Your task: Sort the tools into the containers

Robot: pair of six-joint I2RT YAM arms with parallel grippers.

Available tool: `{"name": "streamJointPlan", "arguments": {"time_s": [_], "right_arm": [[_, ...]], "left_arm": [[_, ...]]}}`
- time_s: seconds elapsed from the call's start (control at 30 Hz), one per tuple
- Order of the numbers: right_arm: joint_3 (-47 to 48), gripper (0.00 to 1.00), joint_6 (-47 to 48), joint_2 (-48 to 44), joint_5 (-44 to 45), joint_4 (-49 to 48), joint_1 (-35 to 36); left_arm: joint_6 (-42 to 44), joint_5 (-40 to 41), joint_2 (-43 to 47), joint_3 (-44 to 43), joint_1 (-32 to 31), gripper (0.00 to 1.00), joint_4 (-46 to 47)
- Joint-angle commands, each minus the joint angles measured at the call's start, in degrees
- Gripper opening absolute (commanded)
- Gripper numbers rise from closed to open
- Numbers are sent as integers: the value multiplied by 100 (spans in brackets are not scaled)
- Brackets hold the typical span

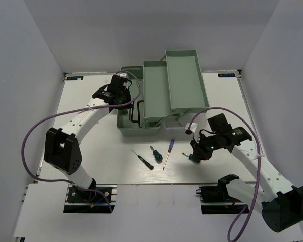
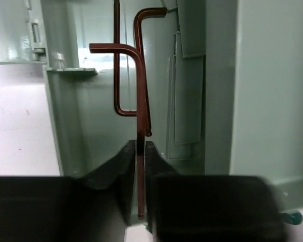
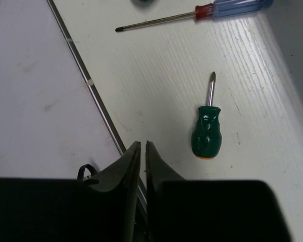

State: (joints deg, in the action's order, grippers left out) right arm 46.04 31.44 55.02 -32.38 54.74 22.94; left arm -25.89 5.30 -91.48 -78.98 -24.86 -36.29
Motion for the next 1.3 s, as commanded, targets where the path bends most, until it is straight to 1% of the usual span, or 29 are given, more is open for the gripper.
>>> {"name": "streamJointPlan", "arguments": {"time_s": [0.0, 0.03, 0.07, 0.13, 0.17, 0.23, 0.3, 0.33, 0.37, 0.4, 0.43, 0.47, 0.5, 0.53, 0.57, 0.6, 0.7, 0.73, 0.8, 0.87, 0.93, 0.97, 1.07, 1.1, 1.13, 1.17, 1.2, 1.23, 1.27], "right_arm": [[-25, 19, 2, 122, 355, -280, 368], [-8, 23, 63, 262, 529, -332, 439], [19, 27, 160, 307, 583, -350, 709], [45, 33, 326, 543, 776, -394, 878], [97, 36, 371, 597, 803, -437, 1114], [168, 45, 582, 868, 969, -403, 1343], [160, 54, 644, 1009, 1084, -420, 1415], [107, 59, 748, 1045, 1328, -455, 1441], [20, 60, 767, 1054, 1444, -664, 1476], [-103, 62, 697, 1054, 1567, -788, 1529], [-165, 67, 610, 1019, 2021, -911, 1521], [-270, 69, 583, 1036, 2156, -1226, 1529], [-289, 69, 522, 1054, 2279, -1325, 1521], [-306, 70, 460, 1063, 2663, -1474, 1521], [-315, 72, 468, 1089, 2762, -1510, 1486], [-402, 73, 468, 1115, 2998, -1667, 1494], [-508, 74, 495, 1326, 3089, -1651, 1485], [-526, 74, 486, 1457, 3097, -1625, 1494], [-561, 76, 372, 1607, 3106, -1598, 1494], [-649, 76, 336, 1713, 3159, -1764, 1512], [-736, 76, 328, 1871, 3212, -1888, 1520], [-754, 74, 336, 1906, 3403, -1914, 1503], [-842, 63, 363, 2030, 3414, -1976, 1494], [-860, 49, 380, 2047, 3318, -1950, 1503], [-869, 38, 380, 2030, 3300, -1863, 1503], [-834, 26, 389, 2004, 3039, -1810, 1503], [-799, 6, 406, 1995, 2766, -1722, 1503], [-738, 0, 485, 1890, 2642, -1512, 1486], [-615, 0, 634, 1837, 2275, -1171, 1494]], "left_arm": [[190, -20, -28, -310, 34, 27, 61], [190, -20, -88, -311, 34, 33, 61], [190, -20, -89, -311, 86, 42, 61], [190, -20, -89, -311, 87, 52, 61], [190, -20, -89, -363, 87, 56, 61], [242, 85, 86, -416, 87, 62, -114], [304, 190, 279, -478, 87, 65, -246], [304, 330, 567, -478, 17, 66, -377], [365, 331, 744, -478, -44, 69, -465], [365, 331, 946, -478, -45, 69, -536], [365, 331, 1366, -278, -45, 71, -641], [365, 331, 1596, -145, -45, 71, -642], [313, 175, 1825, 13, -45, 78, -712], [313, 104, 2053, 345, -45, 78, -808], [260, 33, 2473, 522, -45, 79, -809], [208, -159, 2677, 933, -45, 79, -887], [146, -625, 3197, 1638, -45, 80, -888], [93, -722, 3433, 2023, -97, 80, -888], [-38, -924, 3636, 2429, -98, 80, -836], [-144, -1013, 3883, 2510, -150, 82, -783], [-144, -1162, 3884, 2563, -150, 82, -730], [-144, -1241, 3814, 2563, -203, 82, -730], [-92, -1583, 3568, 2502, -343, 82, -625], [-92, -1585, 3402, 2502, -448, 82, -546], [-92, -1663, 3322, 2502, -510, 82, -545], [-92, -1742, 3251, 2502, -580, 82, -476], [-92, -1743, 3181, 2502, -729, 82, -423], [-92, -1804, 3067, 2502, -826, 82, -318], [-92, -1857, 2997, 2502, -923, 82, -265]]}}
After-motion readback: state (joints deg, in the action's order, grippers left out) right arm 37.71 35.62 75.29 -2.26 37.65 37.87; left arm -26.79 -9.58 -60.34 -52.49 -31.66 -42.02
